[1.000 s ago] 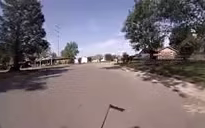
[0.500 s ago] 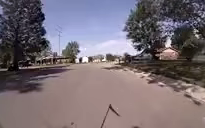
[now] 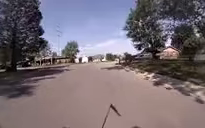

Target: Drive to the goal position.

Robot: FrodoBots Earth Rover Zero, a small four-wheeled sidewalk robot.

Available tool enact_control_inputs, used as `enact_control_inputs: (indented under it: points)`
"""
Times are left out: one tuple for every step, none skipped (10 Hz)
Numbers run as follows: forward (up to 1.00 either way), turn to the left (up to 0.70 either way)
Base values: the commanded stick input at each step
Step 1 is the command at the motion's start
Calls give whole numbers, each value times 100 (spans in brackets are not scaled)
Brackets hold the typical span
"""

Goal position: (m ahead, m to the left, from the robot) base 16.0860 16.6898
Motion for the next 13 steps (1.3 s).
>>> enact_control_inputs:
  points:
    - [69,3]
    - [69,3]
    - [69,3]
    - [69,3]
    - [69,3]
    - [69,3]
    - [69,3]
    - [69,3]
    - [69,3]
    - [69,3]
    - [69,3]
    - [69,3]
    - [69,3]
